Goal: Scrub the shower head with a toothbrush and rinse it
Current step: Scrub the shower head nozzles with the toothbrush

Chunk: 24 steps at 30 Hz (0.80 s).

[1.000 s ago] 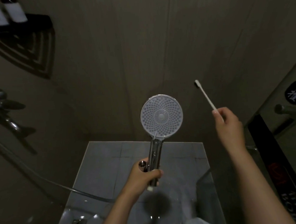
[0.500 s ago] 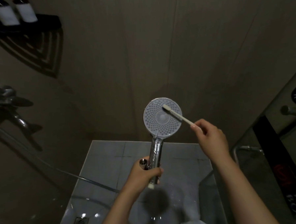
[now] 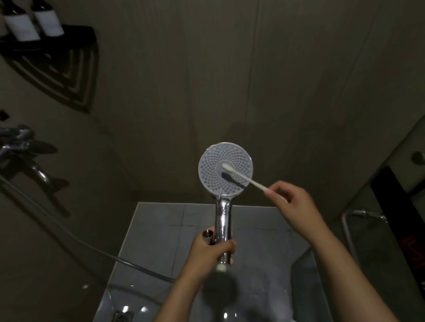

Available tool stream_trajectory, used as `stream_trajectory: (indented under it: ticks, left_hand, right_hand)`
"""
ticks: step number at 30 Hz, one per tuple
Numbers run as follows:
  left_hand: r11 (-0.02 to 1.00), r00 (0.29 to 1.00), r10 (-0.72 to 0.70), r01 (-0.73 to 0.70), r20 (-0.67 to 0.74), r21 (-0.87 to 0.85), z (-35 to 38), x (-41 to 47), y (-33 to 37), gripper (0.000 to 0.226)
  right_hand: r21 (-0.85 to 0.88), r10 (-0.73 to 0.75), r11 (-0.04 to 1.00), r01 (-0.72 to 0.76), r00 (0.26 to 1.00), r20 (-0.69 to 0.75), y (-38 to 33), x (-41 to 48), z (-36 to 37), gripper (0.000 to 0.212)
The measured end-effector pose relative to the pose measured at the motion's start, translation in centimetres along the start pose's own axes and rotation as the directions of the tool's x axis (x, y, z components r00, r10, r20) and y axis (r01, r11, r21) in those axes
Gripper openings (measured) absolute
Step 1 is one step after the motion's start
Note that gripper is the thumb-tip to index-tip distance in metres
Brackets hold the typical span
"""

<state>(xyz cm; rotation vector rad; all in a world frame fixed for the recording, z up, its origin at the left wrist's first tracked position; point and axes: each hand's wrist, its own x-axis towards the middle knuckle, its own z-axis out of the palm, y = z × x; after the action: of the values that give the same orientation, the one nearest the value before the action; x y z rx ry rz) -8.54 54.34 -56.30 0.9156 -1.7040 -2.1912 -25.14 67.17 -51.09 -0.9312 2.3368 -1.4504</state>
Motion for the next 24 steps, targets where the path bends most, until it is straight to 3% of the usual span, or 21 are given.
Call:
stream_trajectory:
  ticks: [9, 16, 20, 24]
  left_hand:
    - [0.999, 1.0, 0.015, -0.015, -0.018, -0.033, 0.4, -0.1, -0.2, 0.026]
    - [0.997, 0.999, -0.006, 0.003, -0.037, -0.076, 0.7, -0.4, -0.2, 0.023]
    - [0.996, 0.999, 0.006, -0.01, -0.043, -0.086, 0.7, -0.1, 0.1, 0.019]
    - [0.999, 0.999, 0.029, -0.03, -0.027, -0.042, 0.8, 0.0, 0.5, 0.021]
  right_hand:
    - [-0.268, 0.064, 0.954, -0.134, 0.965, -0.254, 0.5, 0.0, 0.3, 0.022]
    - [-0.123, 0.115, 0.975, -0.187, 0.888, -0.445, 0.9, 0.3, -0.7, 0.019]
    - [0.094, -0.002, 0.995, 0.023, 0.976, -0.217, 0.2, 0.2, -0.6, 0.02]
    - [0.06, -0.029, 0.998, 0.032, 0.998, -0.054, -0.3, -0.2, 1.1, 0.02]
